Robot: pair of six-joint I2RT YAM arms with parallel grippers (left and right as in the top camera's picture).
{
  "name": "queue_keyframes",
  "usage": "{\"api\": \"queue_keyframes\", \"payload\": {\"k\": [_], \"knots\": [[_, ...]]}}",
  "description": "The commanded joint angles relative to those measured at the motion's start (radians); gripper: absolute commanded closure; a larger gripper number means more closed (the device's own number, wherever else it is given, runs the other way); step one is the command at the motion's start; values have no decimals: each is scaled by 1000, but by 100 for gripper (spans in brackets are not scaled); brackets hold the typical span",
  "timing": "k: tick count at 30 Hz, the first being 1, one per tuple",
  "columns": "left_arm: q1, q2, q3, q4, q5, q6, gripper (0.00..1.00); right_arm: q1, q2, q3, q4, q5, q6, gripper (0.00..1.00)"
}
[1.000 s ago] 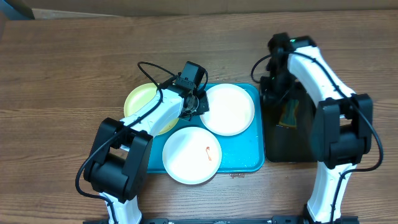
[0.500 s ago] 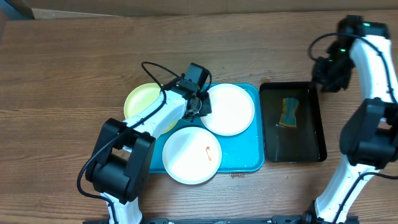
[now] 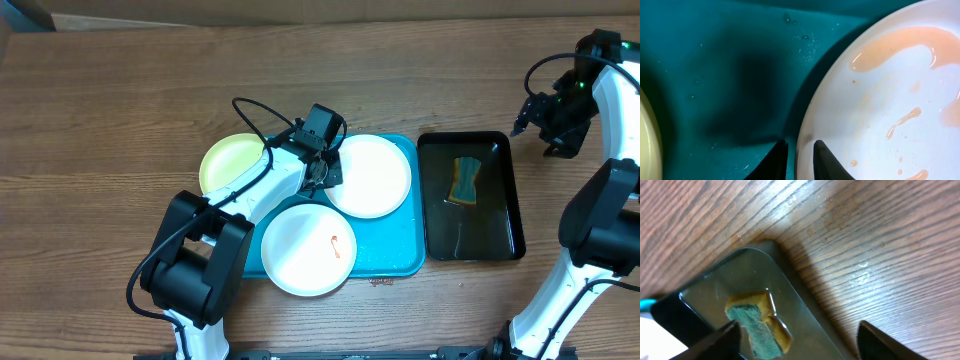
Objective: Clean dirty plates on tray and stack at the side
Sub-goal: 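Release the sponge and raise the right gripper away to the right, then lift the upper white plate by its rim with the left gripper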
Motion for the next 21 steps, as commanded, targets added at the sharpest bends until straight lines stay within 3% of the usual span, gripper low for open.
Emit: {"api": "queue_keyframes", "payload": {"k": [1, 13, 17, 21], "knots": [[-7, 15, -16, 7, -20, 14, 80, -3, -26, 18, -1, -5, 4, 0], [-7, 45, -23, 22, -20, 8, 81, -3, -26, 18, 61, -6, 5, 0], [-7, 56, -22, 31, -17, 8, 96, -3, -26, 18, 119, -6, 5, 0], [-4, 55, 8, 24, -18, 9, 96, -3, -26, 18, 171, -6, 5, 0]]}}
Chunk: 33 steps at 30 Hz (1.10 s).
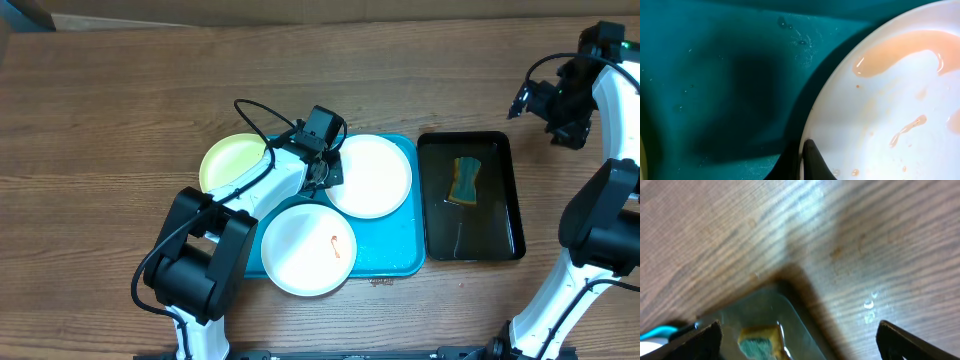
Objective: Clean dirty plates on tray and stack at the side
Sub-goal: 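Lift the upper white plate by its rim with the left gripper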
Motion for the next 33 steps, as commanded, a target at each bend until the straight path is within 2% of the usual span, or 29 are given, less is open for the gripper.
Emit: {"api": "queue_keyframes", "payload": {"k": [1, 13, 17, 22, 28, 33], "knots": [[-2, 27, 28, -21, -23, 7, 96, -3, -26, 18, 39, -5, 3, 0], [13, 17, 389, -282, -115, 174, 96, -3, -26, 18, 77, -5, 3, 0], [5, 17, 502, -360, -165, 186, 96, -3, -26, 18, 77, -5, 3, 0], [-20, 17, 583, -382, -168, 209, 96, -3, -26, 18, 77, -5, 3, 0], [-95, 18, 589, -342, -188, 216, 96, -3, -26, 18, 77, -5, 3, 0], [-188, 18, 589, -313, -278, 216, 96, -3, -26, 18, 77, -5, 3, 0]]}}
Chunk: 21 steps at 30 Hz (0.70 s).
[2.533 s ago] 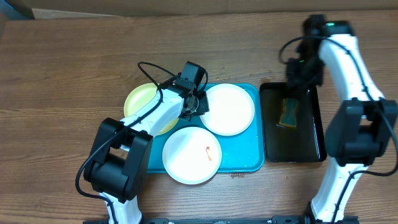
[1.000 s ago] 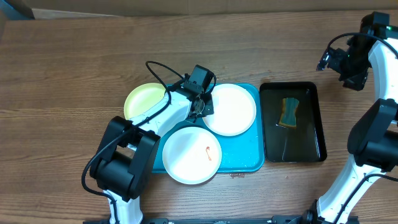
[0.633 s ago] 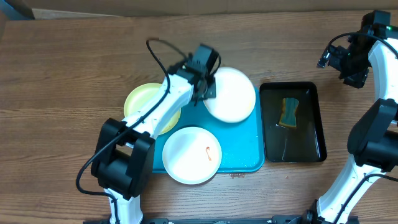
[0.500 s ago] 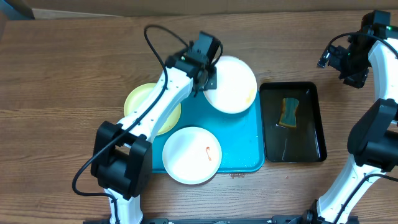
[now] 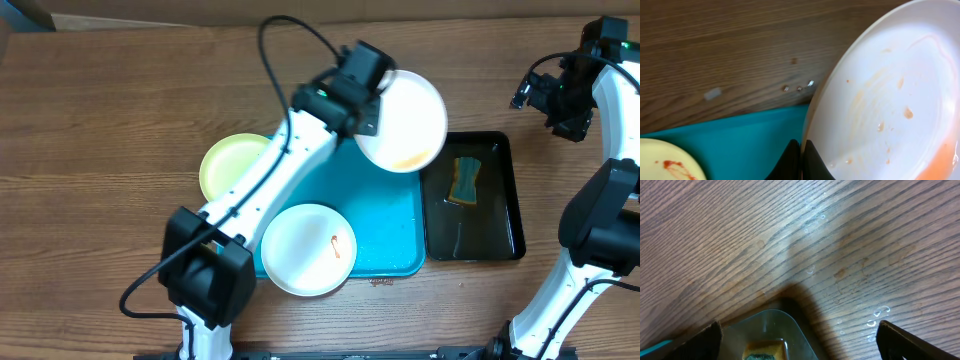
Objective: Clean dirty plates on tray and stack at the side
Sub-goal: 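Lift the upper white plate by its rim with the left gripper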
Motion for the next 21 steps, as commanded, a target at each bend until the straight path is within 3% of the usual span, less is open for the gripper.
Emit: {"api": "queue_keyframes", "payload": {"k": [1, 12, 21], "knots": [[-80, 4, 27, 15, -106, 26, 96, -3, -26, 18, 3, -5, 3, 0], [-318, 6, 27, 70, -438, 158, 96, -3, -26, 18, 3, -5, 3, 0], [-480, 6, 27, 181, -723, 351, 96, -3, -26, 18, 3, -5, 3, 0]]}}
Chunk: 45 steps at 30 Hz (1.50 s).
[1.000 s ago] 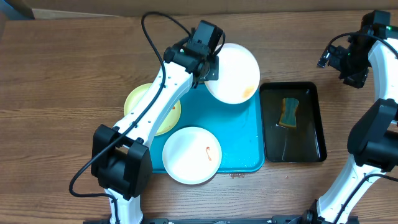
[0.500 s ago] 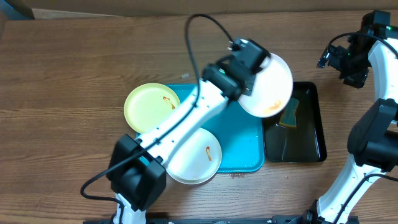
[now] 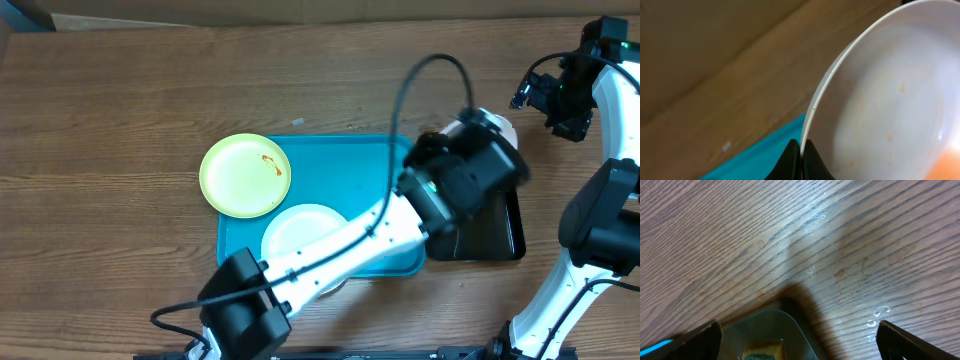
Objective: Clean dirty plates on tray and stack at the side
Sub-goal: 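Lift the upper white plate by its rim with the left gripper, then swing the held white plate left off the tray onto the table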
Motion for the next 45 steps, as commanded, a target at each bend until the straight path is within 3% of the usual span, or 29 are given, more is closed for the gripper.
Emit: {"api": "queue_keyframes", "payload": {"k": [1, 6, 16, 24, 31, 37, 40, 45], "knots": [[-48, 6, 27, 47, -213, 135, 96, -3, -26, 18, 4, -5, 3, 0], [-101, 6, 27, 98, -285, 246, 96, -3, -26, 18, 4, -5, 3, 0], [-156, 6, 27, 149, -387, 337, 96, -3, -26, 18, 4, -5, 3, 0], [-155, 6, 27, 158, -387, 333, 96, -3, -26, 18, 4, -5, 3, 0], [-130, 6, 27, 101, -294, 188, 96, -3, -26, 18, 4, -5, 3, 0], [-119, 6, 27, 102, -323, 177, 96, -3, -26, 18, 4, -5, 3, 0], [-95, 6, 27, 39, -214, 50, 96, -3, -26, 18, 4, -5, 3, 0], [11, 6, 27, -73, 198, -110, 96, -3, -26, 18, 4, -5, 3, 0]]}}
